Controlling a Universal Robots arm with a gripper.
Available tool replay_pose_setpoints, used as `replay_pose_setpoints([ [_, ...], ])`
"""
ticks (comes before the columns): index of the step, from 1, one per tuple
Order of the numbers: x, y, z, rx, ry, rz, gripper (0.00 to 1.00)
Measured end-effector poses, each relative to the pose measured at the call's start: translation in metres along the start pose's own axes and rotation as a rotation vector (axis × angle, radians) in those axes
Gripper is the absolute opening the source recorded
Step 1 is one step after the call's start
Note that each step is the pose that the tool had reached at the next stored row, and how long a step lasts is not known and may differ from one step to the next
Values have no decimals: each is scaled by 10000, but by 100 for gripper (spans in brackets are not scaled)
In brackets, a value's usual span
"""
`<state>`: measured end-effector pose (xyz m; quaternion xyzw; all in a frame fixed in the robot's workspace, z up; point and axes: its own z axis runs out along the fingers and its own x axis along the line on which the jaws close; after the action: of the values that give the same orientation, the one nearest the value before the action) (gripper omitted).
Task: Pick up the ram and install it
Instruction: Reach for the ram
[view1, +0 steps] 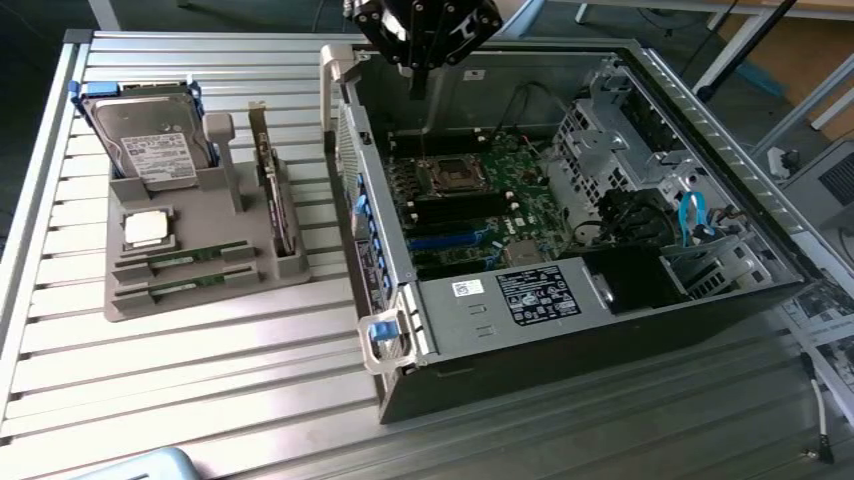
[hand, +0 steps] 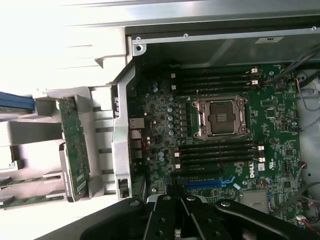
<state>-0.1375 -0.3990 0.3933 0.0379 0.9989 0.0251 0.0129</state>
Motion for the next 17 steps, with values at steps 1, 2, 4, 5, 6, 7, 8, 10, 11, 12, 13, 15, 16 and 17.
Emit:
replay_pose_setpoints([
  [1, 16, -1, -1, -1, 1, 0, 11],
  [2, 32, -2, -1, -2, 0, 0, 11],
  [4, 64, -5, -2, -5, 0, -1, 11],
  [5, 81, -6, -2, -6, 0, -1, 11],
  [6, 104, -8, -3, -7, 0, -1, 11],
  [7, 122, -9, -3, -8, 0, 0, 11],
  [8, 138, -10, -4, -9, 0, 0, 11],
  [10, 170, -13, -5, -11, 1, 1, 11],
  [11, 185, -14, -5, -12, 1, 1, 11],
  [12, 200, -15, -5, -14, 0, 0, 11],
  [13, 215, -16, -6, -14, 1, 0, 11],
  [15, 248, -19, -7, -17, 1, 0, 11],
  [16, 264, -20, -7, -18, 1, 0, 11],
  [17, 282, -21, -8, -19, 2, 0, 11],
])
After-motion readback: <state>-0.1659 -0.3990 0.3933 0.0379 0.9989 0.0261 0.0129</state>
